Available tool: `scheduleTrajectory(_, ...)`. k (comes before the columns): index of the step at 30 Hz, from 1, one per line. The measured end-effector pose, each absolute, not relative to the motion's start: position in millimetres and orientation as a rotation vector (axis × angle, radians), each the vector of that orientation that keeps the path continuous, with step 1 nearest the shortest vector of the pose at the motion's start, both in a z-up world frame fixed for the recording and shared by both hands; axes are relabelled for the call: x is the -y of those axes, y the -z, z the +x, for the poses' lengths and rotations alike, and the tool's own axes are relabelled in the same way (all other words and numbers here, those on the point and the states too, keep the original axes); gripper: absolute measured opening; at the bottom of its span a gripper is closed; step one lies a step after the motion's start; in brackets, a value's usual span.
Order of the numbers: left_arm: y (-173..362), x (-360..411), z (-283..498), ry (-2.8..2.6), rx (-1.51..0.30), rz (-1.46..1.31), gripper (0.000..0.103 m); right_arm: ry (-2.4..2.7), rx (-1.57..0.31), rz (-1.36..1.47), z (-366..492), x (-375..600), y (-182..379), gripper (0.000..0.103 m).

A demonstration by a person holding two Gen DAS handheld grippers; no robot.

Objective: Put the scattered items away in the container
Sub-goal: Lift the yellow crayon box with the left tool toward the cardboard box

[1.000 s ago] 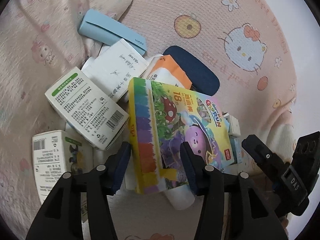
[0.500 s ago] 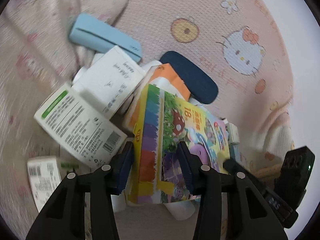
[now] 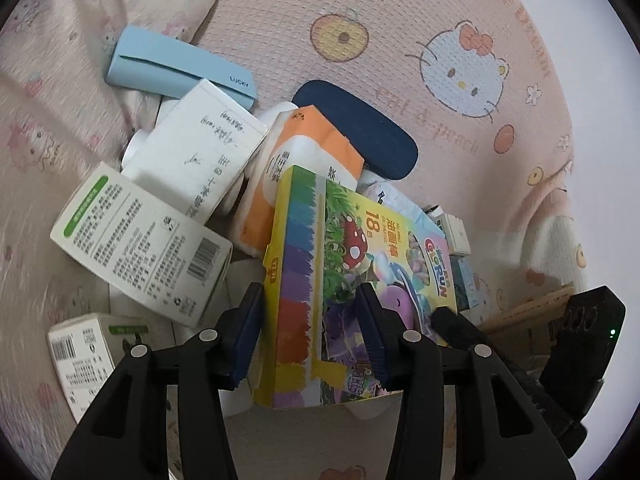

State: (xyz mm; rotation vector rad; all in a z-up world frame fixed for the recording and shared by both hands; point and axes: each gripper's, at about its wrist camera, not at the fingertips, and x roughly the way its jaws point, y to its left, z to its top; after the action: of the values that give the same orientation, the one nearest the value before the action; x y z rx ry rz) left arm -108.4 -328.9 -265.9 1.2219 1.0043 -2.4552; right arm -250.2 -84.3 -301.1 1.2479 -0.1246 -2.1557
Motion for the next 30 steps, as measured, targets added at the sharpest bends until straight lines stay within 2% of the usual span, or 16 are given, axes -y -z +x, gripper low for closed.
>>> scheduleTrajectory(3, 263, 323, -107, 2.435, -0.966, 1.203, 0.05, 2.188, 0.059, 1.244, -246, 89, 304, 0.064)
scheduleTrajectory(6, 259, 319, -107, 2.419, -0.945, 1.193, 0.049, 2.192, 0.133, 1.276, -250, 87, 303, 0.062)
scheduleTrajectory(8, 254, 317, -107, 2.411, -0.928, 1.176, 0.049, 2.2, 0.162, 1.289, -252, 83, 300, 0.055)
scheduleTrajectory(14, 231, 310, -100, 2.463, -0.896, 1.138, 0.045, 2.2, 0.241, 1.275, -245, 66, 285, 0.05)
scheduleTrajectory(30, 145, 259, -103, 2.666, -0.766, 0.976, 0.043, 2.311, 0.427, 1.145, -227, 16, 205, 0.049)
